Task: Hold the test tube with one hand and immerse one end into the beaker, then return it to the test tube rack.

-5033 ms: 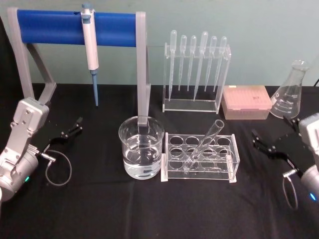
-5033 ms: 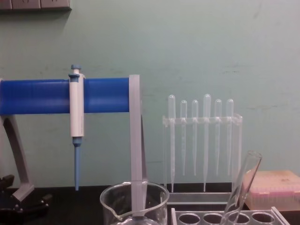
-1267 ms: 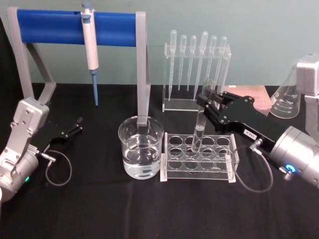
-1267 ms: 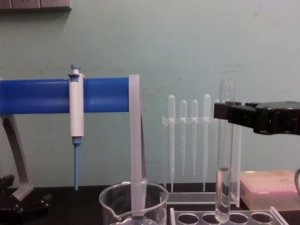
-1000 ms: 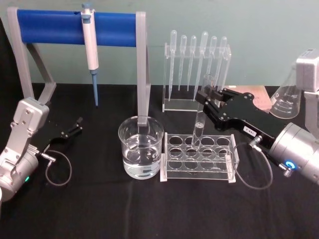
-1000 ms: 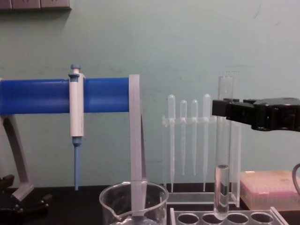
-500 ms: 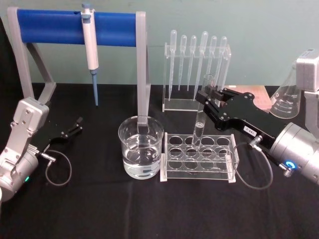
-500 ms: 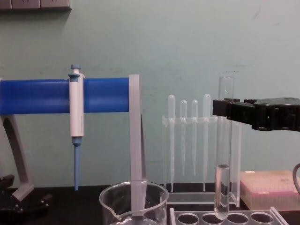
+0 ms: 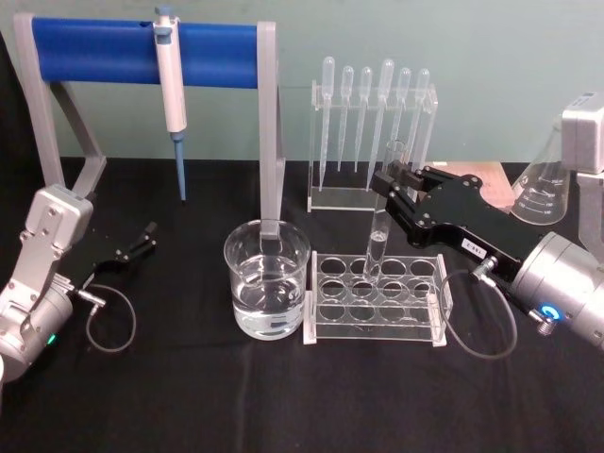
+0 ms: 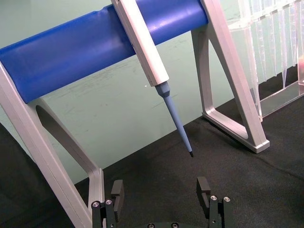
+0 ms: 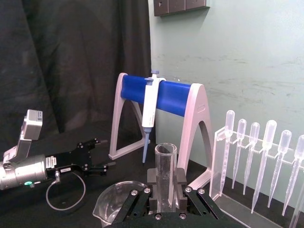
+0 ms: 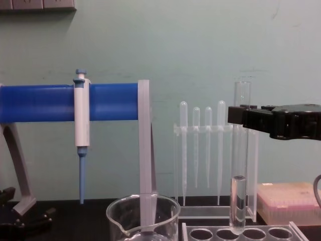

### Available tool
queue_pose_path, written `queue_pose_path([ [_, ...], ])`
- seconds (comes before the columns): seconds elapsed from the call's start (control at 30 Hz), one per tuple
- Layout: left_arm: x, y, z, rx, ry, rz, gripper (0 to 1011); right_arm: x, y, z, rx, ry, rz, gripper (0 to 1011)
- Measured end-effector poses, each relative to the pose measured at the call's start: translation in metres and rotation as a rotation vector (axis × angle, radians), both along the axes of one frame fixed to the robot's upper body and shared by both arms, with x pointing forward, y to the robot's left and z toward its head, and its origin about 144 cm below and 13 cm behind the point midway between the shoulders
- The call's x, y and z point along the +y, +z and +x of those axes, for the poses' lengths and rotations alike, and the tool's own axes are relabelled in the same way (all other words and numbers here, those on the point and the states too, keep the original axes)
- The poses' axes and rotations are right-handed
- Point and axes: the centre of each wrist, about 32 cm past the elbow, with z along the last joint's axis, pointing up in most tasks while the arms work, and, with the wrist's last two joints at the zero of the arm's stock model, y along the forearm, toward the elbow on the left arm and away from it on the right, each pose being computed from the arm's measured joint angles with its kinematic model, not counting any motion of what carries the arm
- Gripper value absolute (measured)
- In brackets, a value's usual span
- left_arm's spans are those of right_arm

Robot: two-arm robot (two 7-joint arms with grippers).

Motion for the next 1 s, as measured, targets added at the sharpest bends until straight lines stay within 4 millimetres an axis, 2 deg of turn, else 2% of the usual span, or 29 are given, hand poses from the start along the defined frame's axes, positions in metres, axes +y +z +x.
queue_pose_path([
  [1.0,0.0000,0.0000,0.0000,0.000,0.000,0.000,1000,0.0000,-0.0001,-0.0001,0.000,0.000,0.000,223],
])
